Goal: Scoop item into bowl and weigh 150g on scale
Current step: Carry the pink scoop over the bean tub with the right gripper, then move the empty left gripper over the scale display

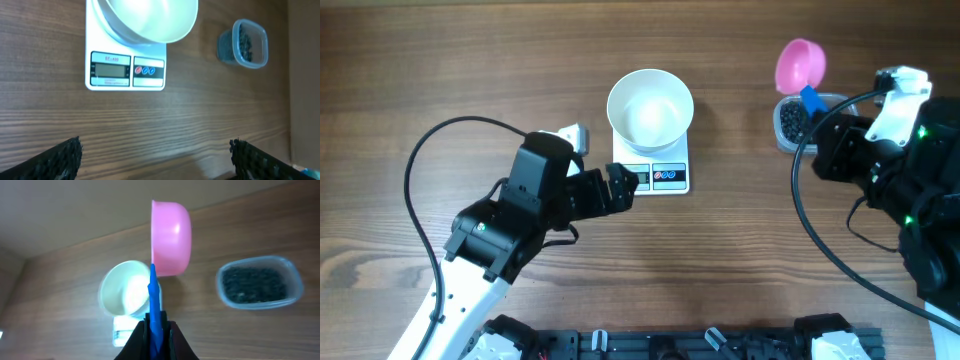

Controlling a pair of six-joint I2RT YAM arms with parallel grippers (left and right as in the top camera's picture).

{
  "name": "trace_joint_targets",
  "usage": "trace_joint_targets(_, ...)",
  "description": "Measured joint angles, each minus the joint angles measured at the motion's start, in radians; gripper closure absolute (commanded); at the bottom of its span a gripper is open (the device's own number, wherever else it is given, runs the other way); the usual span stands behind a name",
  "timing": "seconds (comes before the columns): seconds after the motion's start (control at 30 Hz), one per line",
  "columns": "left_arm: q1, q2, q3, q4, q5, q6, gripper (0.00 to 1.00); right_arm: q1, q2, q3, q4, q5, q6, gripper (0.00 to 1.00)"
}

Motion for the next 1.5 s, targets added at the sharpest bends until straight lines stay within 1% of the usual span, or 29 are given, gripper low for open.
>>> trace_joint_targets(0.07, 0.0, 0.0, 0.0, -0.014, 0.021, 0.011, 0.0, 0.0, 0.0, 0.0, 0.0, 0.065, -0.005, 0.96)
trace_joint_targets(0.17, 0.0, 0.001, 0.0, -0.018, 0.037, 0.039, 0.0, 0.0, 0.0, 0.0, -0.003, 0.111, -0.024, 0.96)
trace_joint_targets(0.3, -0.003, 0.045, 0.0, -0.04, 0.013, 0.079, 0.0, 0.0, 0.0, 0.0, -0.063, 0.137, -0.046, 0.96)
trace_joint_targets(0.37, -0.016, 0.076, 0.0, -0.052, -0.023, 0.098, 0.0, 0.0, 0.0, 0.0, -0.085, 0.14, -0.042, 0.96)
trace_joint_targets(0.5, -0.066, 0.11, 0.0, -0.058, -0.114, 0.119, 0.0, 0.0, 0.0, 0.0, -0.076, 0.147, -0.022, 0.96)
trace_joint_targets(0.63, -0.119, 0.114, 0.002, -0.063, -0.254, 0.127, 0.0, 0.0, 0.0, 0.001, -0.012, 0.121, 0.012, 0.96)
trace_joint_targets(0.7, -0.124, 0.118, 0.029, -0.086, -0.291, 0.127, 0.0, 0.0, 0.001, 0.008, 0.021, 0.087, 0.019, 0.96)
trace_joint_targets(0.8, -0.114, 0.131, 0.147, -0.169, -0.322, 0.126, 0.01, 0.0, 0.002, 0.034, 0.045, 0.064, 0.031, 0.96)
trace_joint_targets(0.83, -0.101, 0.143, 0.243, -0.24, -0.328, 0.126, 0.0, 0.0, 0.002, 0.048, 0.05, 0.057, 0.035, 0.96)
trace_joint_targets(0.9, -0.082, 0.159, 0.373, -0.319, -0.339, 0.126, 0.0, 0.0, 0.002, 0.072, 0.054, 0.053, 0.039, 0.96)
trace_joint_targets(0.93, -0.073, 0.189, 0.496, -0.421, -0.351, 0.126, 0.0, 0.0, 0.002, 0.088, 0.056, 0.054, 0.042, 0.96)
trace_joint_targets(1.0, -0.082, 0.229, 0.557, -0.452, -0.357, 0.126, 0.0, 0.0, 0.002, 0.107, 0.059, 0.076, 0.041, 0.96)
trace_joint_targets(1.03, -0.107, 0.275, 0.562, -0.462, -0.359, 0.126, 0.0, 0.0, 0.002, 0.112, 0.06, 0.087, 0.04, 0.96)
trace_joint_targets(1.1, -0.146, 0.354, 0.54, -0.436, -0.364, 0.12, 0.0, 0.0, 0.004, 0.116, 0.064, 0.118, 0.033, 0.96)
trace_joint_targets(1.2, -0.213, 0.463, 0.44, -0.349, -0.364, 0.077, 0.0, -0.006, 0.021, 0.116, 0.064, 0.153, 0.018, 0.96)
trace_joint_targets(1.3, -0.236, 0.478, 0.323, -0.275, -0.363, 0.052, 0.0, -0.046, 0.053, 0.117, 0.056, 0.159, -0.001, 0.95)
trace_joint_targets(1.4, -0.23, 0.473, 0.234, -0.177, -0.364, 0.043, 0.0, -0.101, 0.082, 0.117, 0.055, 0.158, -0.032, 0.96)
trace_joint_targets(1.5, -0.223, 0.468, 0.134, 0.0, -0.364, 0.043, 0.0, -0.153, 0.093, 0.117, 0.074, 0.158, -0.048, 0.96)
